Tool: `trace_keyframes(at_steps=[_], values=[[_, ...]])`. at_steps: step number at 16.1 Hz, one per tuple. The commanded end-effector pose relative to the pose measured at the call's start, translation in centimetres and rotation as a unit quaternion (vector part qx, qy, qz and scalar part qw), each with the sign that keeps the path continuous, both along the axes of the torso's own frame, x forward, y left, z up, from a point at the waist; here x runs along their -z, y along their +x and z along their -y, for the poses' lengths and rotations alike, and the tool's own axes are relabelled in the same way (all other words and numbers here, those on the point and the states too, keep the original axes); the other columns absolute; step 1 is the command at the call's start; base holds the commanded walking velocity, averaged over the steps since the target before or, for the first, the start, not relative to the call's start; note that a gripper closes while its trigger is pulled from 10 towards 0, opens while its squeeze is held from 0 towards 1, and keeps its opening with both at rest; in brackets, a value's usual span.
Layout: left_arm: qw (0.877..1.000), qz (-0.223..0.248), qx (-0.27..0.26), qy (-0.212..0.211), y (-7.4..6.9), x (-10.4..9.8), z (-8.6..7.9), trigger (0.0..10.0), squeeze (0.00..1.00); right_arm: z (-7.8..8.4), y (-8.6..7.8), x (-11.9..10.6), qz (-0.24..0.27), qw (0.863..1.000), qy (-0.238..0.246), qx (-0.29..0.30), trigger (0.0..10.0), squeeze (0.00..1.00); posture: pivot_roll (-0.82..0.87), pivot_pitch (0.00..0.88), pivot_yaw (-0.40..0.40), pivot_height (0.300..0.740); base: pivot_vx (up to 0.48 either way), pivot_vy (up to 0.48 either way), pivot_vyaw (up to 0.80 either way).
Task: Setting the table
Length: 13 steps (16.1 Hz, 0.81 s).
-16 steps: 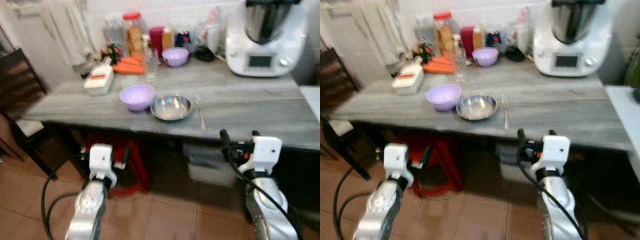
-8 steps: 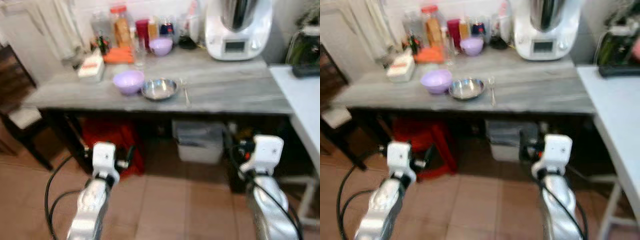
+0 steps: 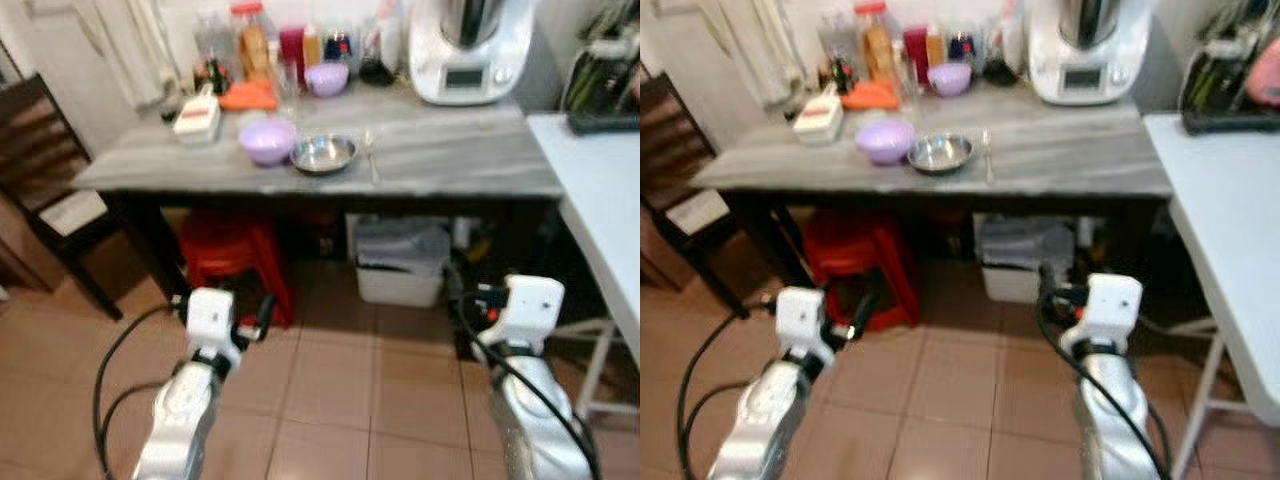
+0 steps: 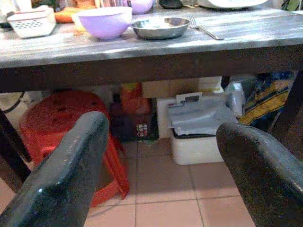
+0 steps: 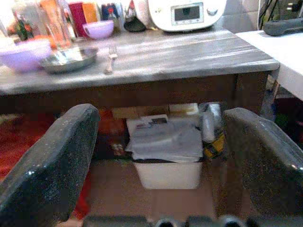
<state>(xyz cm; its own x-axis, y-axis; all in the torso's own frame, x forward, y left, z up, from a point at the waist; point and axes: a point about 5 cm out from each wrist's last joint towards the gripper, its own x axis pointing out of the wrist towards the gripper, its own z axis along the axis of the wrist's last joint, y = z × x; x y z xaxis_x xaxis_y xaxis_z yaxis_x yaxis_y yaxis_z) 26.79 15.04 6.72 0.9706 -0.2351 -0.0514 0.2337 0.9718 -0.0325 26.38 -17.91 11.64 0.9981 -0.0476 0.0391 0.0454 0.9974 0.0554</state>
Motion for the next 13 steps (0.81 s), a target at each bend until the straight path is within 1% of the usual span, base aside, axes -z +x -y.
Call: trace_keyframes(at_steps=[1, 3, 4, 8, 11, 12, 13], values=[[1.0, 0.014, 0.005, -0.001, 0.35, -0.74, -0.28, 10.0, 0.0, -0.3, 0.25, -0.34, 0.005, 1.0, 0.002, -0.008, 10.0, 0.0, -0.04, 0.0, 0.123, 0.74, 0.0, 0.0, 0.0], [1.0, 0.014, 0.01, 0.003, 0.36, -0.79, -0.18, 10.0, 0.0, -0.23, 0.28, -0.36, 0.004, 1.0, 0.003, -0.007, 10.0, 0.0, -0.04, 0.0, 0.122, 0.74, 0.0, 0.0, 0.0], [1.0, 0.013, 0.014, -0.001, 0.37, -0.79, -0.08, 10.0, 0.0, -0.12, 0.32, -0.35, 0.004, 1.0, 0.002, -0.003, 10.0, 0.0, -0.04, 0.0, 0.121, 0.74, 0.0, 0.0, 0.0], [1.0, 0.013, 0.025, -0.008, 0.24, -0.76, 0.23, 10.0, 0.0, 0.09, 0.5, -0.36, 0.001, 1.0, 0.007, 0.003, 10.0, 0.0, -0.04, 0.0, 0.121, 0.74, 0.0, -0.34, 0.0], [0.999, 0.013, 0.029, -0.011, 0.2, -0.76, 0.32, 10.0, 0.0, 0.16, 0.56, -0.3, -0.001, 1.0, 0.005, 0.004, 10.0, 0.0, -0.04, 0.0, 0.121, 0.74, 0.0, -0.382, -0.8], [0.999, 0.013, 0.03, -0.011, 0.21, -0.76, 0.31, 10.0, 0.0, 0.15, 0.58, -0.34, 0.001, 1.0, 0.005, 0.003, 10.0, 0.0, -0.04, 0.0, 0.121, 0.74, 0.0, -0.382, -0.56], [0.999, 0.013, 0.03, -0.011, 0.23, -0.77, 0.33, 10.0, 0.0, 0.19, 0.61, -0.38, 0.002, 1.0, 0.003, 0.003, 10.0, 0.0, -0.04, 0.0, 0.124, 0.74, 0.0, -0.386, 0.0]])
